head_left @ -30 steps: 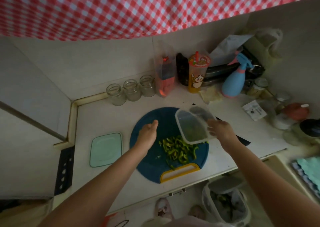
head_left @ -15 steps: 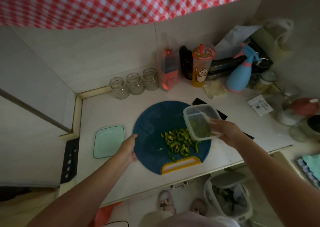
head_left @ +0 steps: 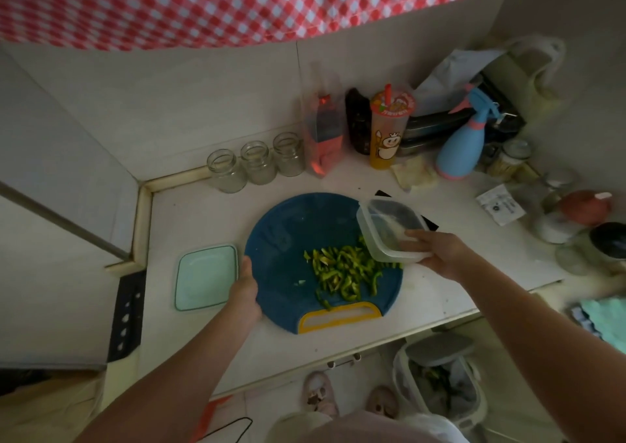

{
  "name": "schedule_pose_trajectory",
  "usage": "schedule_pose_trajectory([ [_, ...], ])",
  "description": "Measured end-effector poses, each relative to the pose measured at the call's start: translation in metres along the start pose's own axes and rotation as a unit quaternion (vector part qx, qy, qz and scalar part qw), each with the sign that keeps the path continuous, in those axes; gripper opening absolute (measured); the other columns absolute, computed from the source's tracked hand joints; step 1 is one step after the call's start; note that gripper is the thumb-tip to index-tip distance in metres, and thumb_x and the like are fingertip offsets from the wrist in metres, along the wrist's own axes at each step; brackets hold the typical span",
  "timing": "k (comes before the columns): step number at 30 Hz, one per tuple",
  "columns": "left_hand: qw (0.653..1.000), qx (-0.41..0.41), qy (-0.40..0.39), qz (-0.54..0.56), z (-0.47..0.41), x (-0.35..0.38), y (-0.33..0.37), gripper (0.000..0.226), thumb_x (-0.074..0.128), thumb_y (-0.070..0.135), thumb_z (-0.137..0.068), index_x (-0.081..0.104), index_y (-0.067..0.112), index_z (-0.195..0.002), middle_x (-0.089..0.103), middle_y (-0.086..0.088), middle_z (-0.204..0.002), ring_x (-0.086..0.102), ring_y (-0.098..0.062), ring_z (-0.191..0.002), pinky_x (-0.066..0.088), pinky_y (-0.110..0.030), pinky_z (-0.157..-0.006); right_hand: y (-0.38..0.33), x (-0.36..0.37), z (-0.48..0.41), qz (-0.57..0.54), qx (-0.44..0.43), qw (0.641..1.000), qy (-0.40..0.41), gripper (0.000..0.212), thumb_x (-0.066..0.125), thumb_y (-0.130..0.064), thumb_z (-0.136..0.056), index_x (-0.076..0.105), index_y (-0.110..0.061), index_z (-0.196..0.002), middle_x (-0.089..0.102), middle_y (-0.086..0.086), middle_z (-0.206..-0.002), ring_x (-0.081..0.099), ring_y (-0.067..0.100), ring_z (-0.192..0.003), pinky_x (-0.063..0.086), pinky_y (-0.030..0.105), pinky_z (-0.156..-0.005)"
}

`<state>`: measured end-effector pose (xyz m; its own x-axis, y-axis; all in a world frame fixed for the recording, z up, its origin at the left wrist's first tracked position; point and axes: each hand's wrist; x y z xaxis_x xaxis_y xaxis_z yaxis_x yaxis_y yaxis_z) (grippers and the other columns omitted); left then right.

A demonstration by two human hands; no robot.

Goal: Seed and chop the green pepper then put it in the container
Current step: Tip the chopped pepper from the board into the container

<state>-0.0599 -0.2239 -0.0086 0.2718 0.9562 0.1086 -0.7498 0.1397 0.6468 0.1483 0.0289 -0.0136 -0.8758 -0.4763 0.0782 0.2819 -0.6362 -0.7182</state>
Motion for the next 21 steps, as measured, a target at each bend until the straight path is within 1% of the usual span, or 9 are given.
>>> schedule_pose_trajectory([
  [2, 1.0, 0.015, 0.022, 0.002, -0.007, -0.012, 0.008, 0.048, 0.046, 0.059, -0.089, 0.06, 0.015, -0.104, 0.065, -0.007, -0.101, 0.061, -0.022, -0.084, 0.048, -0.031, -0.063, -0.001, 0.001, 0.0, -0.02, -0.02, 1.0, 0.005, 0.012, 0.054, -0.01, -0.093, 0.062, -0.005, -0.1, 0.071, 0.01, -0.075, 0.066, 0.022, -0.074, 0.054, 0.031, -0.066],
  [4, 0.999, 0.027, 0.028, -0.002, -0.012, -0.024, 0.02, 0.051, 0.047, 0.061, -0.087, 0.062, 0.015, -0.104, 0.065, -0.008, -0.105, 0.062, -0.023, -0.087, 0.049, -0.032, -0.068, -0.002, 0.004, 0.002, -0.03, -0.057, 0.997, 0.041, 0.007, 0.056, -0.011, -0.092, 0.062, -0.009, -0.088, 0.067, 0.006, -0.068, 0.061, 0.017, -0.063, 0.051, 0.025, -0.058],
  [6, 0.999, 0.042, 0.019, -0.007, -0.015, -0.037, 0.033, 0.051, 0.045, 0.062, -0.087, 0.063, 0.016, -0.099, 0.066, -0.008, -0.105, 0.062, -0.023, -0.088, 0.049, -0.035, -0.077, 0.001, 0.002, 0.001, 0.056, -0.111, 0.986, 0.107, 0.017, 0.054, -0.015, -0.093, 0.058, -0.02, -0.078, 0.059, 0.001, -0.077, 0.052, 0.009, -0.064, 0.044, 0.022, -0.06],
  [8, 0.998, 0.063, 0.012, -0.005, -0.019, -0.05, 0.045, 0.049, 0.041, 0.061, -0.089, 0.063, 0.017, -0.097, 0.065, -0.008, -0.104, 0.061, -0.023, -0.09, 0.047, -0.038, -0.084, 0.007, -0.002, -0.004, 0.137, -0.144, 0.964, 0.174, 0.021, 0.049, -0.021, -0.095, 0.057, -0.02, -0.076, 0.057, 0.003, -0.083, 0.049, 0.008, -0.063, 0.045, 0.026, -0.066],
  [11, 0.997, 0.08, 0.01, 0.005, -0.024, -0.069, 0.063, 0.053, 0.038, 0.06, -0.091, 0.061, 0.016, -0.109, 0.063, -0.009, -0.115, 0.059, -0.027, -0.102, 0.047, -0.041, -0.086, 0.013, 0.004, -0.011, 0.214, -0.131, 0.947, 0.198, 0.03, 0.044, -0.023, -0.096, 0.063, 0.0, -0.1, 0.052, -0.001, -0.071, 0.047, 0.014, -0.063, 0.043, 0.034, -0.074],
  [13, 0.997, 0.08, 0.014, 0.012, -0.023, -0.076, 0.073, 0.06, 0.039, 0.063, -0.088, 0.059, 0.016, -0.119, 0.062, -0.008, -0.122, 0.059, -0.027, -0.107, 0.048, -0.04, -0.084, 0.016, 0.017, -0.01, 0.257, -0.114, 0.943, 0.175, 0.034, 0.04, -0.023, -0.098, 0.059, 0.003, -0.109, 0.052, 0.002, -0.073, 0.051, 0.021, -0.07, 0.043, 0.035, -0.073],
  [18, 0.996, 0.086, 0.004, 0.025, -0.02, -0.078, 0.08, 0.06, 0.042, 0.062, -0.088, 0.058, 0.016, -0.123, 0.062, -0.007, -0.121, 0.059, -0.025, -0.108, 0.048, -0.04, -0.088, 0.02, 0.038, -0.006, 0.314, -0.121, 0.93, 0.149, 0.033, 0.042, -0.019, -0.095, 0.056, -0.003, -0.12, 0.061, 0.02, -0.108, 0.056, 0.032, -0.093, 0.046, 0.04, -0.081],
  [20, 0.996, 0.087, 0.002, 0.032, -0.021, -0.079, 0.08, 0.061, 0.041, 0.062, -0.089, 0.057, 0.016, -0.125, 0.062, -0.008, -0.122, 0.058, -0.026, -0.109, 0.048, -0.04, -0.089, 0.02, 0.038, -0.003, 0.326, -0.126, 0.922, 0.164, 0.039, 0.047, -0.022, -0.094, 0.05, -0.004, -0.129, 0.053, 0.022, -0.125, 0.051, 0.033, -0.105, 0.044, 0.041, -0.089],
  [21, 0.996, 0.086, 0.002, 0.037, -0.02, -0.078, 0.079, 0.061, 0.041, 0.063, -0.088, 0.057, 0.016, -0.125, 0.062, -0.008, -0.122, 0.059, -0.026, -0.109, 0.049, -0.04, -0.087, 0.018, 0.04, 0.001, 0.349, -0.159, 0.904, 0.189, 0.044, 0.049, -0.024, -0.094, 0.046, -0.006, -0.134, 0.046, 0.022, -0.132, 0.045, 0.035, -0.115, 0.041, 0.044, -0.097],
])
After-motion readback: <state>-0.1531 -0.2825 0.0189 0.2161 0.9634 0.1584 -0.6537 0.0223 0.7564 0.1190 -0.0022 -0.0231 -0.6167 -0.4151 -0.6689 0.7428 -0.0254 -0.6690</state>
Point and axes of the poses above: each hand's wrist, its own z-axis away from the middle knuckle, its own x-axis out of the palm, y = z × x
